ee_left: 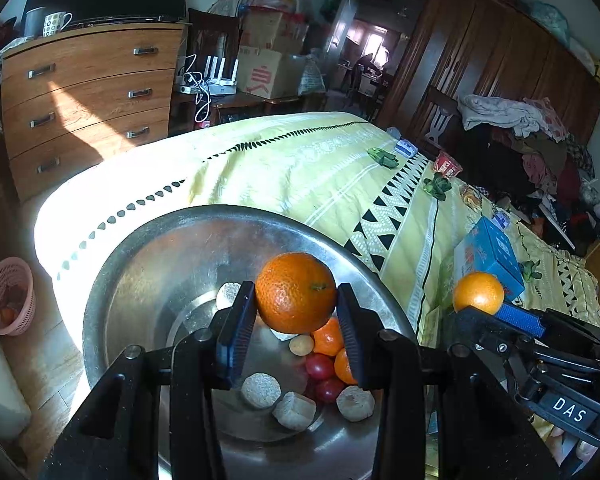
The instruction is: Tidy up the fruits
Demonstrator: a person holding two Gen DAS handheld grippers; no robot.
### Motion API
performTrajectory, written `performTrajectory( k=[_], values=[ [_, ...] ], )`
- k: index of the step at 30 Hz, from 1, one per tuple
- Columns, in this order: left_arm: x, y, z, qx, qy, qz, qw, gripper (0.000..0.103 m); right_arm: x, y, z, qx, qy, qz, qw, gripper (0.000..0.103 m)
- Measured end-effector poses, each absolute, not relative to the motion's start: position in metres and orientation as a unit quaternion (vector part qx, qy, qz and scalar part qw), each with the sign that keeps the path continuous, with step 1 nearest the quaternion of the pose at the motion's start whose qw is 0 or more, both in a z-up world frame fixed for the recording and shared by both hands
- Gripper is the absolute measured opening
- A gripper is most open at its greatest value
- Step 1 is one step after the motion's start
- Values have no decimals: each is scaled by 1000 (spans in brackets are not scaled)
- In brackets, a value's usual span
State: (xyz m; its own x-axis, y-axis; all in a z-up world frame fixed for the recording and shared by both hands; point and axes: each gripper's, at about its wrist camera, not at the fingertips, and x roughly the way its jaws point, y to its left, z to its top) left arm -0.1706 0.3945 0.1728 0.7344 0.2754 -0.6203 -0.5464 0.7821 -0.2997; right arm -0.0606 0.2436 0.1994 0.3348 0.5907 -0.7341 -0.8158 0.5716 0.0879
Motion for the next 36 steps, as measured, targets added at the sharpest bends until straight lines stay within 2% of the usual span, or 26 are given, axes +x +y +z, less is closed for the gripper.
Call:
performTrajectory(
  k=[36],
  values=[
    [-166,405,159,-247,296,234,892,41,-61,262,181,-151,398,443,789,36]
  ],
)
